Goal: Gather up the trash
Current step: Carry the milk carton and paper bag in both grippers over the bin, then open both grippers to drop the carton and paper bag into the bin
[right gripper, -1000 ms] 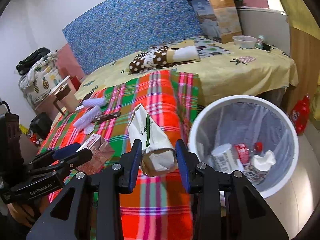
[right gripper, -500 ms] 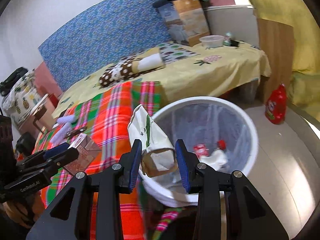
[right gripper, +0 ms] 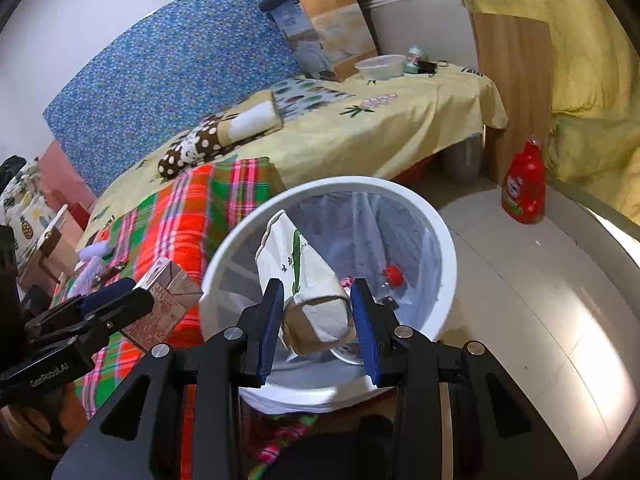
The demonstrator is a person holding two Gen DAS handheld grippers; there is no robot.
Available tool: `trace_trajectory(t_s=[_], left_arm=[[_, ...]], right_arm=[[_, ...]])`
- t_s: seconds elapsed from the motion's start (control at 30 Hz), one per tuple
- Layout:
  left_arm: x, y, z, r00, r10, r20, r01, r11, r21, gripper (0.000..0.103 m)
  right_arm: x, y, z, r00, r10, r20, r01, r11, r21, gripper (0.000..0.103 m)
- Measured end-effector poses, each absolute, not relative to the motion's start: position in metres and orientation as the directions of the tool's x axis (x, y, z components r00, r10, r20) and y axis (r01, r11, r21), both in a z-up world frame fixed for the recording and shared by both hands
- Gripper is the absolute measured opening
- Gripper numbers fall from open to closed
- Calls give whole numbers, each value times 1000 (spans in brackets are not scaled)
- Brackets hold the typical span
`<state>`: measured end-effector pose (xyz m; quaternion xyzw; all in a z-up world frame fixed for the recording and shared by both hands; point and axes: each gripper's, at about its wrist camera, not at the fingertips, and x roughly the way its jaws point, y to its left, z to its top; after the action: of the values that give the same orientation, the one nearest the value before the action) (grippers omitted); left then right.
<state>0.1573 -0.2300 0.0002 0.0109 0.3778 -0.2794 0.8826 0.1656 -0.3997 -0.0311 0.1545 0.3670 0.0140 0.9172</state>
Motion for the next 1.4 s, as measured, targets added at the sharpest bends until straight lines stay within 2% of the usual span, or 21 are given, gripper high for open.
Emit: trace_trajectory(t_s=[0.67,0.83,1.4], left_arm=[[184,-266,-26,513,-476,-714,518,835,-185,53],[187,-266,-23,529,-480,-700,513,838,-188,54],[172,-237,-13,557,-473,-682,477,855,-204,56]], right_arm=[[178,-419,-46,693,121,-711,138,945,295,39],[177,-420,-40,709,122,-694,123,948,293,52],[170,-405,-28,734,149,-662,78,951,300,52]])
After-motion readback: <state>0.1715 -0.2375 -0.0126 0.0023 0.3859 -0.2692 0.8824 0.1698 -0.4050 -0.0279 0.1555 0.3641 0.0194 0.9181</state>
